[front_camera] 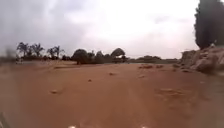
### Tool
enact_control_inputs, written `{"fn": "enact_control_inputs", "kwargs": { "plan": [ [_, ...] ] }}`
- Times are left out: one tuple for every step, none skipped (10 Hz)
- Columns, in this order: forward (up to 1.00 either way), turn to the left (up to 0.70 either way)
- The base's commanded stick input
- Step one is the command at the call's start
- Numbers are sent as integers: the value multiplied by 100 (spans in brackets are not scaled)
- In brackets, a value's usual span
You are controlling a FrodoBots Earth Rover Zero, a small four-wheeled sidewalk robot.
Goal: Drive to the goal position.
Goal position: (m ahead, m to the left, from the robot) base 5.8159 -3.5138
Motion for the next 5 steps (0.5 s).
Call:
{"fn": "enact_control_inputs", "kwargs": {
  "plan": [
    [50, 0],
    [50, 0],
    [50, 0],
    [50, 0],
    [50, 0]
  ]
}}
